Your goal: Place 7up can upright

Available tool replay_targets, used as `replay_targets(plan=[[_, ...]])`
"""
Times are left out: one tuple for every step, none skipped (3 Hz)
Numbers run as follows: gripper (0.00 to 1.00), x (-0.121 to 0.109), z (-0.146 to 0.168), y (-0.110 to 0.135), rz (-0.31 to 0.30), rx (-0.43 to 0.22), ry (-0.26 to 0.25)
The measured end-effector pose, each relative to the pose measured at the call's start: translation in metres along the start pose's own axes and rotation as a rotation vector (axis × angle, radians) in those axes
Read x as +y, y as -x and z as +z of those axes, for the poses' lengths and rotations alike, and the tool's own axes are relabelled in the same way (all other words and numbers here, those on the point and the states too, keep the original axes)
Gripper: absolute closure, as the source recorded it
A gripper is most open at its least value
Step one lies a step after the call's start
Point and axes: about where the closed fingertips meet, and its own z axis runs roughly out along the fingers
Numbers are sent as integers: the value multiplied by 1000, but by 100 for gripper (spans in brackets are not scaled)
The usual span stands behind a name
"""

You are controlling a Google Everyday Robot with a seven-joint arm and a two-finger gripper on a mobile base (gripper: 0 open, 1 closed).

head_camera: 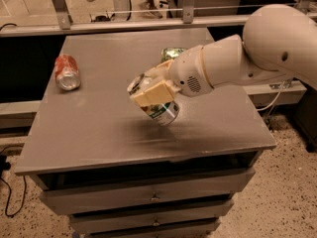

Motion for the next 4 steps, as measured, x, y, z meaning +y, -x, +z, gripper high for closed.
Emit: replay_targets(plan=[[100,-2,-7,4,-39,-156,54],[100,-2,-11,6,-66,-292,94],[100,-3,-14,2,-47,-409,127],[100,-4,-16,-3,-17,-488,151]])
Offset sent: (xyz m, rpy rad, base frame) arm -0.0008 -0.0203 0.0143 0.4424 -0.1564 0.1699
